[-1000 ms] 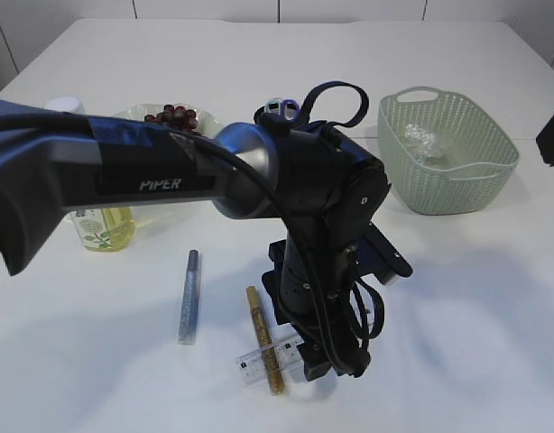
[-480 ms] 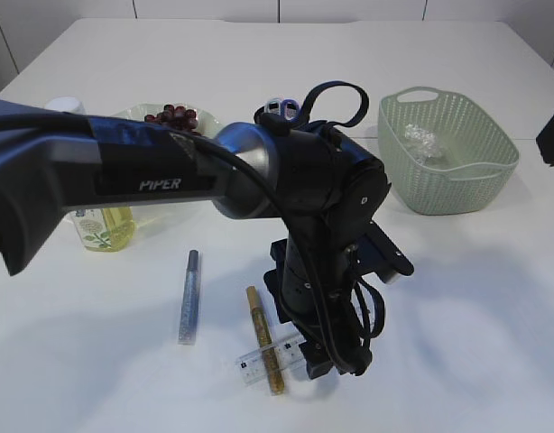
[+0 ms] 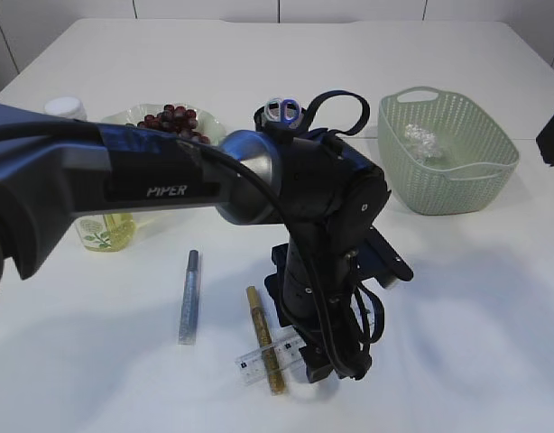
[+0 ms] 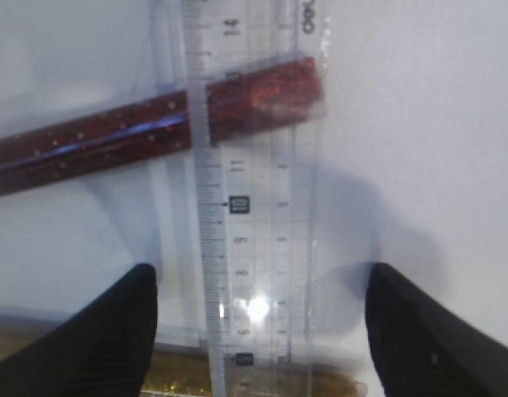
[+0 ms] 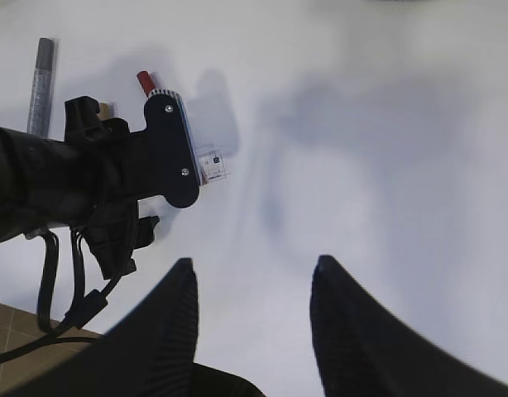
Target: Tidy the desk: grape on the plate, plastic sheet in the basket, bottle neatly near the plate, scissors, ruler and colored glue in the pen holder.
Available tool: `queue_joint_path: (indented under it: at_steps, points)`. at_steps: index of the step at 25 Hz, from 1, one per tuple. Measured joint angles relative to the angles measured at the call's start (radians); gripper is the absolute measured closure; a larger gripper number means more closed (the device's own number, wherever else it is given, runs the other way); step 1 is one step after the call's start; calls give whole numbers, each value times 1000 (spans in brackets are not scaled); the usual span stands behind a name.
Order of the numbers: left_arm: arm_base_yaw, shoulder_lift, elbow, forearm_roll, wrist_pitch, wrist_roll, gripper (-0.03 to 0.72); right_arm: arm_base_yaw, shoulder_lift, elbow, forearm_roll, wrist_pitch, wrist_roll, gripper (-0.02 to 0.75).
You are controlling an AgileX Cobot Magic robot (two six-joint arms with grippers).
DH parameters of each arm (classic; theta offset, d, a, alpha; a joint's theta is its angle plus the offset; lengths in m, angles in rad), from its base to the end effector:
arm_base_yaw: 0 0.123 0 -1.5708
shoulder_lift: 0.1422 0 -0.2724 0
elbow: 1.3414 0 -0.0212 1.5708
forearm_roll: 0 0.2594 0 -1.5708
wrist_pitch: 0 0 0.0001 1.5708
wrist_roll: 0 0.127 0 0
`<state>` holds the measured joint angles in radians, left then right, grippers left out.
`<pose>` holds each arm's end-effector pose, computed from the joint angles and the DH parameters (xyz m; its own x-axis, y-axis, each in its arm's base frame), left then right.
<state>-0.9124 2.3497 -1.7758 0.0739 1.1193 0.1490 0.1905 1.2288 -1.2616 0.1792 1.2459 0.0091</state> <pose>0.2830 -0.3521 0.0586 -0.4589 0.8873 0.0455 0.8879 0.4562 0.0591 0.2466 0.0694 0.3293 -0.8996 -0.1064 -0.4237 -0.1991 0.9632 0.1808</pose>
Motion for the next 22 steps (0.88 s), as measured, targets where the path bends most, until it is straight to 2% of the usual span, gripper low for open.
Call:
queue_joint_path:
  at_steps: [9, 22]
  points:
    - [0, 0, 0, 0, -2, 0, 133, 0, 0, 0, 0, 0, 0, 374]
    - [0, 0, 0, 0, -6, 0, 288, 0, 0, 0, 0, 0, 0, 374]
